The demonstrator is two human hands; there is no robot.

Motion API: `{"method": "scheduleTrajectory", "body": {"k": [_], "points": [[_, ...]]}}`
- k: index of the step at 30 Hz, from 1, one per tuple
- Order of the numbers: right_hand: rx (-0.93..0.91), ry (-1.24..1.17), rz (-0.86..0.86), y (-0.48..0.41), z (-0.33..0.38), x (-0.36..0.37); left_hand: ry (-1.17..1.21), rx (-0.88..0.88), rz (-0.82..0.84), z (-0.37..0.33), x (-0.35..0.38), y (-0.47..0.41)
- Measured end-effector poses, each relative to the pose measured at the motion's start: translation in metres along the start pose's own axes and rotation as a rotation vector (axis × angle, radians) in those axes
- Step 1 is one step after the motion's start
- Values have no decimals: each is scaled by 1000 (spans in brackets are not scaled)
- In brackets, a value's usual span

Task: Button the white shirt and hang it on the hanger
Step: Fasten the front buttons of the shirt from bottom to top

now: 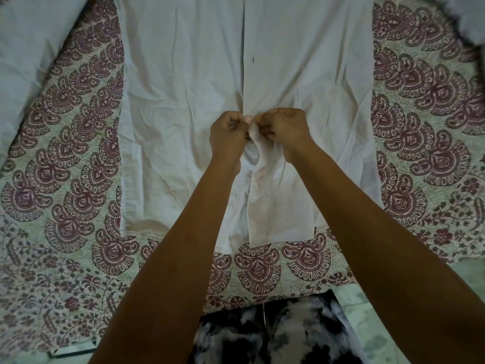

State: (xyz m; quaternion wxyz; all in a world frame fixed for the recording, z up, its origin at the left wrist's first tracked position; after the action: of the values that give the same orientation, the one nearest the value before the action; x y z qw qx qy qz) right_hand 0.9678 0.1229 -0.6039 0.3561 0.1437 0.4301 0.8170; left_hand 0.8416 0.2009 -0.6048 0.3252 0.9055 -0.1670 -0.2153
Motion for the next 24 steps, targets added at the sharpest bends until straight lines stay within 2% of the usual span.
{"method": "scheduleTrajectory", "body": {"k": [4, 6, 12, 15, 18, 24], "points": [[4, -29, 60, 4, 3, -1, -370, 447, -120, -43, -4, 17], [28, -36, 86, 4, -2, 0, -443, 557, -153, -52, -2, 25], [44, -7, 154, 6, 1, 3, -444, 516, -124, -54, -2, 19], [27, 25, 146, 5, 3, 3, -441, 432, -78, -47, -5, 7], [-143, 172, 45, -1, 15, -3, -458, 370, -53, -42, -10, -5], [-599, 446, -132, 5, 66, 7, -365, 398, -106, -63, -18, -21]]}}
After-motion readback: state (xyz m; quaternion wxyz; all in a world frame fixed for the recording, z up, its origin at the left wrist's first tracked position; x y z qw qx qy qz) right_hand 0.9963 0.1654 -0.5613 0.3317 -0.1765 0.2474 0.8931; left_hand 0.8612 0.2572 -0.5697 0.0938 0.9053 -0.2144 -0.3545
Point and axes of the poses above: each hand's wrist, its own y-axis away from the middle knuckle, its own x-axis out of the palm, z = x × y, the point moved 9 cm from there along -y, towards the middle knuckle, and after that the axes turned 4 degrees about -y, right-handed, at the moved point
